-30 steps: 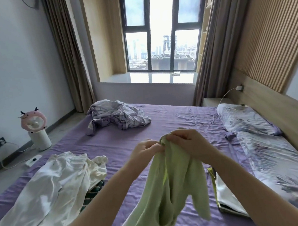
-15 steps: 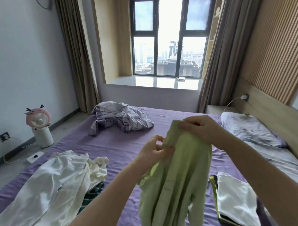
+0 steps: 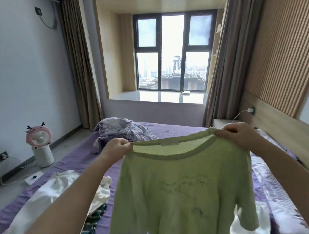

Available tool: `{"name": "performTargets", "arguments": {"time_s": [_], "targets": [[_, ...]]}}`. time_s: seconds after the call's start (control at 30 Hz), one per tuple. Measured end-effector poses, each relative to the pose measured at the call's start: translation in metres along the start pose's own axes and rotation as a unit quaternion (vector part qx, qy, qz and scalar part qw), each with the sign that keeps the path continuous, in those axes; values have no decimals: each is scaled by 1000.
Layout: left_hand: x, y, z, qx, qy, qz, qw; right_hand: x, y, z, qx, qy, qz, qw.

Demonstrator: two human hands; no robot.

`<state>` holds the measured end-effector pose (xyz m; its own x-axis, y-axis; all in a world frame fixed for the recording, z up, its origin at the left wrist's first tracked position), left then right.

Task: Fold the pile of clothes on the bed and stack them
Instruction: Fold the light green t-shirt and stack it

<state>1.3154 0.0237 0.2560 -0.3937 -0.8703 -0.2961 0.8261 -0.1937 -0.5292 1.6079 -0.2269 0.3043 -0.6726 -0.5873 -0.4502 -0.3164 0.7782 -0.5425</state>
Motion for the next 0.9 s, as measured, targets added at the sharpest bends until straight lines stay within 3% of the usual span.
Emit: {"name": "performTargets", "arguments": {"time_s": [0.17,0.3,0.37,0.47,0.57,0.63,0.77,0.9], "targets": [[-16,-21,18,69,-17,91,993,2,-12,-9,29,-47,-53,997],[-15,-39,25,3,5,182,983,7,-31,-19,82,-60,58,993],[-15,-43,25,110,-32,172,978,16,-32,-28,112,-56,95,988],[-14,-54,25,234,-78,160,956,34,-25,-42,76,-23,36,996],[-13,-68,20,220,-56,162,960,57,-23,-52,36,-3,-58,998],[-9,-73,11,236,-65,138,960,70,-23,-60,20,1,-70,997],[1,-82,3,258,-68,140,954,90,-18,-70,14,6,14,1000],[20,-99,10,185,33,183,965,107,-12,-78,-33,44,146,988]]}}
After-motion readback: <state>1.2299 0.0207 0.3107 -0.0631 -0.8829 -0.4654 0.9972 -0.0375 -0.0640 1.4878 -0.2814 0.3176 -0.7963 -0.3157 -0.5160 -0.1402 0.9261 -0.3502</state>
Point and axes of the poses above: each hand's wrist, its own x-axis away from the middle knuckle, its own y-axis out of the palm, z = x × y, the point moved 5 cm from there along -x, towards the middle knuckle, and after that the axes turned 14 degrees about z, right-handed, at the moved point
